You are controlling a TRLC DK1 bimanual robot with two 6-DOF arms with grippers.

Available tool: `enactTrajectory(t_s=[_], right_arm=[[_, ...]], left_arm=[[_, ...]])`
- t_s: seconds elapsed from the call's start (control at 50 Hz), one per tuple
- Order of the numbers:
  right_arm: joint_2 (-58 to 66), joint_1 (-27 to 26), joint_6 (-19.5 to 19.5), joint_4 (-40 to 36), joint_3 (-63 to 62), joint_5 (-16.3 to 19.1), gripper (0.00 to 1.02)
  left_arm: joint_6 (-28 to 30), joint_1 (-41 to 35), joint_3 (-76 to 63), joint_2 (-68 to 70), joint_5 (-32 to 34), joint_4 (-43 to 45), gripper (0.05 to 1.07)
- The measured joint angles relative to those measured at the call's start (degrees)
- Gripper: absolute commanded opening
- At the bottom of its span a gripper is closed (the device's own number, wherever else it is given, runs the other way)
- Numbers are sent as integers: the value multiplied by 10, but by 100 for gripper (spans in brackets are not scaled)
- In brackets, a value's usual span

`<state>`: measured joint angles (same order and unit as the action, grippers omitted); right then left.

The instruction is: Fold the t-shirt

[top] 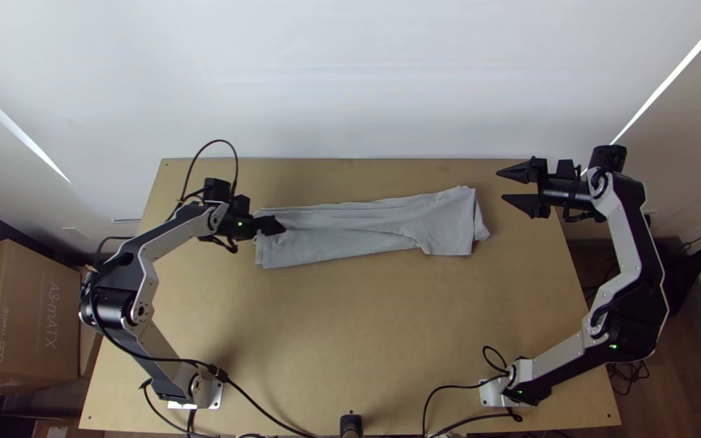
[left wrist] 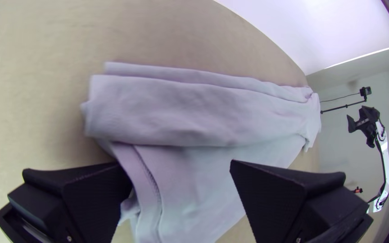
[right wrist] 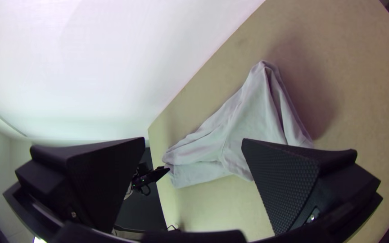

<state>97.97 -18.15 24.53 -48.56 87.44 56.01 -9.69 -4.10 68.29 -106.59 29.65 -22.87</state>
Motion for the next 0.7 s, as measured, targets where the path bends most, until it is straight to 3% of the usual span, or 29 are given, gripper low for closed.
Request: enactTrajectory(t_s=[0.12,0.18,0.34,0.54,0.7], right_arm=[[-12,5,4,0,-12,0,99],[-18,5,4,0,-19,0,99],[-31,6,5,0,-37,0,99],[-48,6,5,1,-70,0,99],[-57,8,5,12,-93,0,99]], left_arm=[[-32,-29,22,-18,-8,9,101],[-42,-39,30,-24,-10,13,90],[-52,-46,30,-27,-37,24,7],[-52,-11,-15,-11,-31,44,8],[-11,71,-72,40,-26,29,8]])
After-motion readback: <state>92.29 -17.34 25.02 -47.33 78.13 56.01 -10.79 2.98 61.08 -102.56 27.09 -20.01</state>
